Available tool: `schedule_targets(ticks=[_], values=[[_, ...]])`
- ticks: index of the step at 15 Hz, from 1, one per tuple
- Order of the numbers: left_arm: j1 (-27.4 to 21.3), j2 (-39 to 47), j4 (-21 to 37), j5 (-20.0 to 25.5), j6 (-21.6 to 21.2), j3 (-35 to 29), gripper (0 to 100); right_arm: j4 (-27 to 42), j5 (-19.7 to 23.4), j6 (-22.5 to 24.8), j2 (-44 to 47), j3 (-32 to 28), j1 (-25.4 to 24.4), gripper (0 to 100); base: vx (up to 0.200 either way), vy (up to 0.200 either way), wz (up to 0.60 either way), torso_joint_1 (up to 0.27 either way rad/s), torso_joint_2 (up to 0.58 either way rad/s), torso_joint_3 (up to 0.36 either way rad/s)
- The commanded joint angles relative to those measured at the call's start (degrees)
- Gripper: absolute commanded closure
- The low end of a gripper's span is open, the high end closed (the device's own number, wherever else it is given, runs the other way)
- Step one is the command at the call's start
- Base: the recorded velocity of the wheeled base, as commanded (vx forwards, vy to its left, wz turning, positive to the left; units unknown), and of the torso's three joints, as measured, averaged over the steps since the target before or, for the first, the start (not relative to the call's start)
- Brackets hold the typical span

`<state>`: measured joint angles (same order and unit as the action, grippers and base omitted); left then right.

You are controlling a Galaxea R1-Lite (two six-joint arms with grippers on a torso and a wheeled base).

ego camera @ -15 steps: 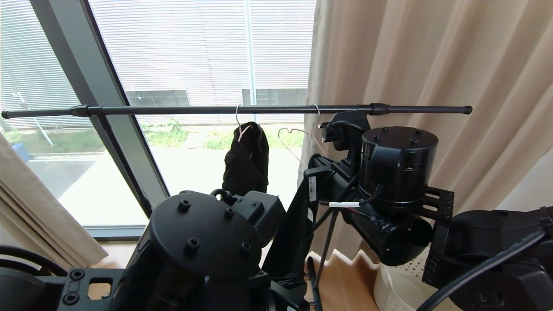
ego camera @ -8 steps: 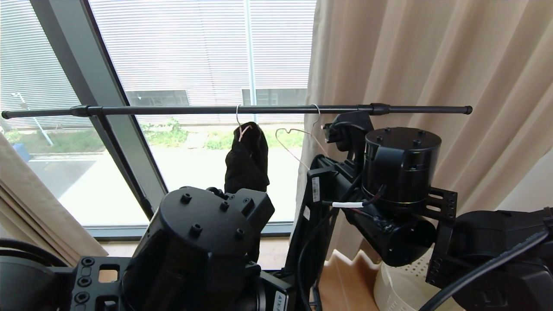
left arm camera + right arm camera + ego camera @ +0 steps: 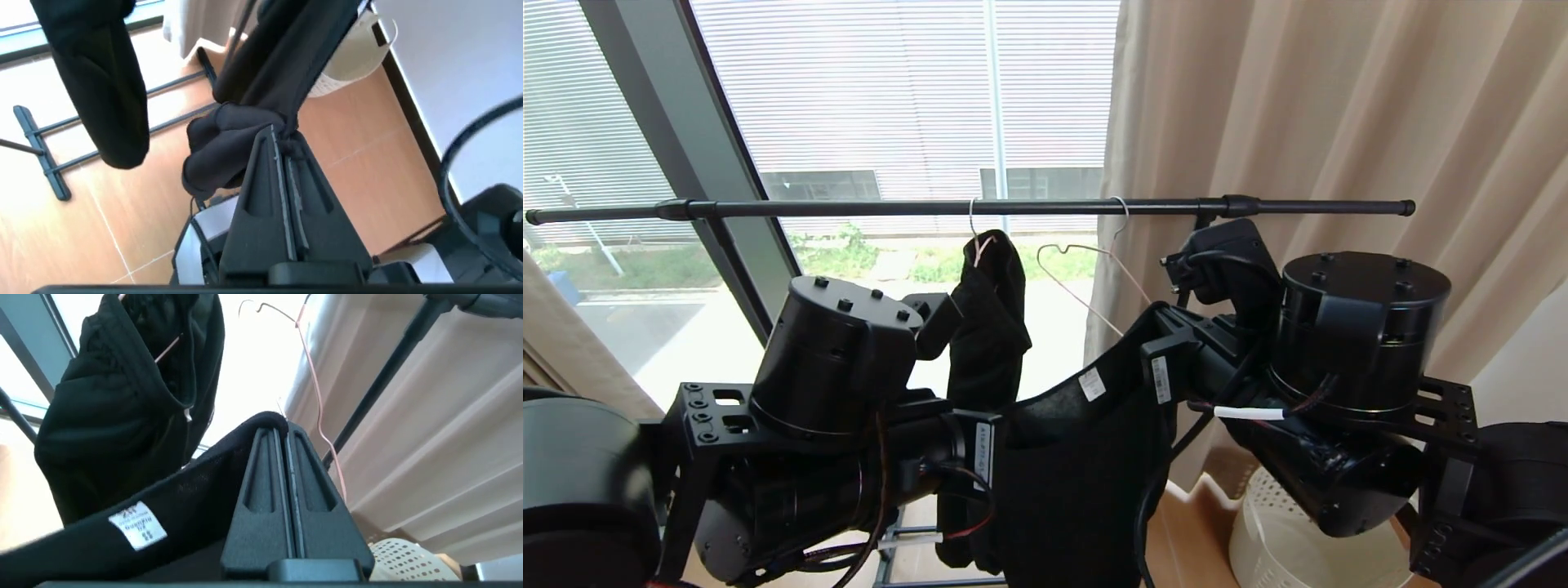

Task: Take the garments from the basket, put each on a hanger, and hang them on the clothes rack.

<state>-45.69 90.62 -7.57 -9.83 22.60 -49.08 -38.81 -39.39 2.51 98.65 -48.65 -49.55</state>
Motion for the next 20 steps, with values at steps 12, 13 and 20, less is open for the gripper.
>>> schedule_targets(ticks=[12, 13, 20], values=[[3.3, 5.8, -0.8, 0.2, -1.2, -6.6, 100, -0.1, 0.0, 2.0, -3.4, 2.4, -0.1, 100, 0.0, 0.0, 0.0, 0.0, 0.0, 0.0], [3.3, 5.7, -0.8, 0.2, -1.3, -6.6, 100, -0.1, 0.0, 2.0, -3.3, 2.4, -0.1, 100, 0.0, 0.0, 0.0, 0.0, 0.0, 0.0], [3.2, 5.6, -0.8, 0.2, -1.3, -5.8, 100, -0.1, 0.0, 2.0, -3.4, 2.4, -0.1, 100, 0.0, 0.0, 0.0, 0.0, 0.0, 0.0]])
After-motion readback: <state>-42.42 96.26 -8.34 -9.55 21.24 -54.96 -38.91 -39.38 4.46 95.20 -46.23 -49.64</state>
